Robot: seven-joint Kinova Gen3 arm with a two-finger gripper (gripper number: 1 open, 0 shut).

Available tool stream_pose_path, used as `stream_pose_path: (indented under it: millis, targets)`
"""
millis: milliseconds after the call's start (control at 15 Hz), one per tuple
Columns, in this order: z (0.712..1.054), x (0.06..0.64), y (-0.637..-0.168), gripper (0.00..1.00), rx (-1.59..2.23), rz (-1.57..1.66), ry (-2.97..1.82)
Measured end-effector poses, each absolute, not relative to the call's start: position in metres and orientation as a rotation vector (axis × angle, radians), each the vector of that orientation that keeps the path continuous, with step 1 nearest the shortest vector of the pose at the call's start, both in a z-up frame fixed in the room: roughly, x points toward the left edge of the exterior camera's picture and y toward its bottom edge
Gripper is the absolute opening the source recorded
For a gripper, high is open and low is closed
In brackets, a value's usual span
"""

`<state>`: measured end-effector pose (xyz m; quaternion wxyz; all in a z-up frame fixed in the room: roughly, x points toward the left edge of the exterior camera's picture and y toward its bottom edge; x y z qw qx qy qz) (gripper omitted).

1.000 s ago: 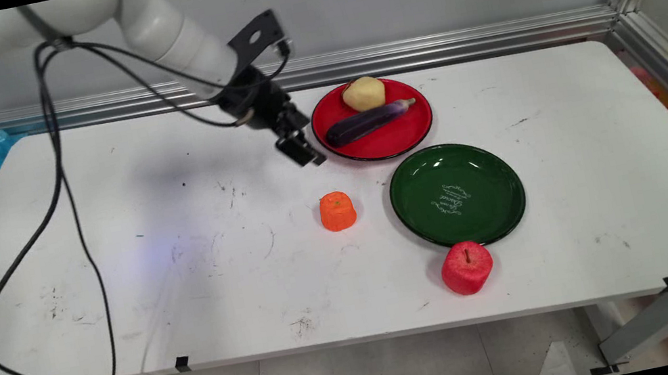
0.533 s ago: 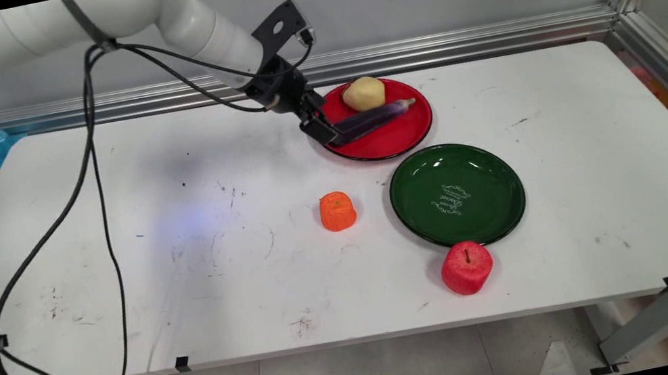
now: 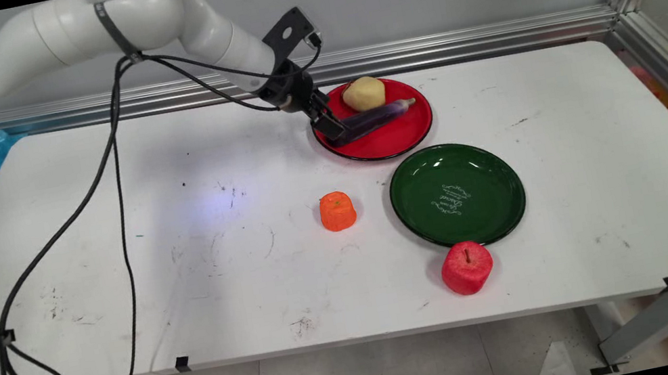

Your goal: Pick up the eggplant from the red plate, then place the picked object on the table

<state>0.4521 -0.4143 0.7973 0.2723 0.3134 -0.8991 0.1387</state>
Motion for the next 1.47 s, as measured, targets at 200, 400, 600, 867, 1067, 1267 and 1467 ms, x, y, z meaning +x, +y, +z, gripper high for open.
stream_pose_path:
  millis: [200,400,600,867,1067,1267,1467]
  targets:
    - [0.786,0.452,-0.421,1.0,0.876,0.365,-2.403]
    - [0.777,0.451,-0.426,1.0,0.894,0.357,-2.393]
    - [0.769,0.45,-0.43,1.0,0.897,0.353,-2.39]
    - [0.76,0.449,-0.433,1.0,0.888,0.356,-2.392]
    - [0.754,0.447,-0.435,0.0,0.876,0.357,-2.395]
    - [0.75,0.445,-0.436,0.0,0.867,0.354,-2.398]
    - [0.746,0.444,-0.436,0.0,0.86,0.35,-2.401]
